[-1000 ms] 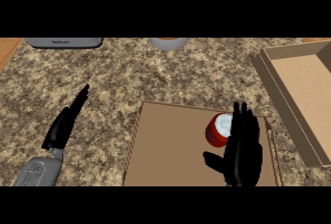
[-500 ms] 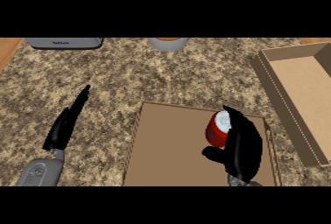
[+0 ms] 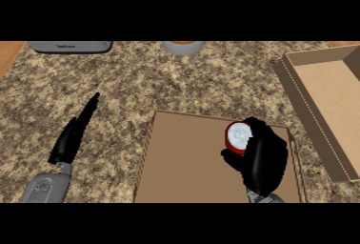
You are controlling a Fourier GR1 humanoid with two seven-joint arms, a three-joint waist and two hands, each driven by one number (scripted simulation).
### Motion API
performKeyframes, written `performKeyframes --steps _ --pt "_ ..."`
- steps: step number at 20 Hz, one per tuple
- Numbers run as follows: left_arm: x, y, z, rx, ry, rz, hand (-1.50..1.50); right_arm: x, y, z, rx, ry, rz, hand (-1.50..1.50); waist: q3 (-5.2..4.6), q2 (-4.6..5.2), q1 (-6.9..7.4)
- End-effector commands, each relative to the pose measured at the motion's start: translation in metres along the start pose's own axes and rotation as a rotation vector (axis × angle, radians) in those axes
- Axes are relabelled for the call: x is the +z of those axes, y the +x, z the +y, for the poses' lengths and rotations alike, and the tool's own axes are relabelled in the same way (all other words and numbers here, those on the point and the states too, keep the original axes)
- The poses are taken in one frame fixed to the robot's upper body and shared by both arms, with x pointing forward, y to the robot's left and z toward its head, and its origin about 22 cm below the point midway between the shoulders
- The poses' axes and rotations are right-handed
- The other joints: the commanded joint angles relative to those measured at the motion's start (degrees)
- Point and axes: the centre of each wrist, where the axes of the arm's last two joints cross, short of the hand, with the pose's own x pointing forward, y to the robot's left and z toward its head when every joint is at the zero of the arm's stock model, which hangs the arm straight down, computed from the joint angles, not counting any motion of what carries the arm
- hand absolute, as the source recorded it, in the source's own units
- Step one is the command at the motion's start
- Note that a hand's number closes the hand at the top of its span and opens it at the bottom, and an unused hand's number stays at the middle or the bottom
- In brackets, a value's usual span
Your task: Pick the can from the tray and place it in the cardboard box
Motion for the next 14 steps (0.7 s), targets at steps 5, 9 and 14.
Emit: performKeyframes --steps 5,9,14 --pt "-0.003 -0.008 0.016 0.004 -0.003 -0.020 0.00 0.013 0.003 -0.012 0.055 -0.192 0.028 1.50 0.19 0.42 -0.10" --pt "-0.002 -0.004 0.002 0.005 -0.010 -0.017 0.00 0.032 -0.028 -0.010 0.123 0.242 -0.435 1.50 0.15 0.94 1.25" --pt "-0.001 -0.002 0.002 -0.002 -0.007 -0.014 0.00 0.036 -0.056 -0.038 0.109 0.468 -0.713 1.50 0.14 0.56 0.42"
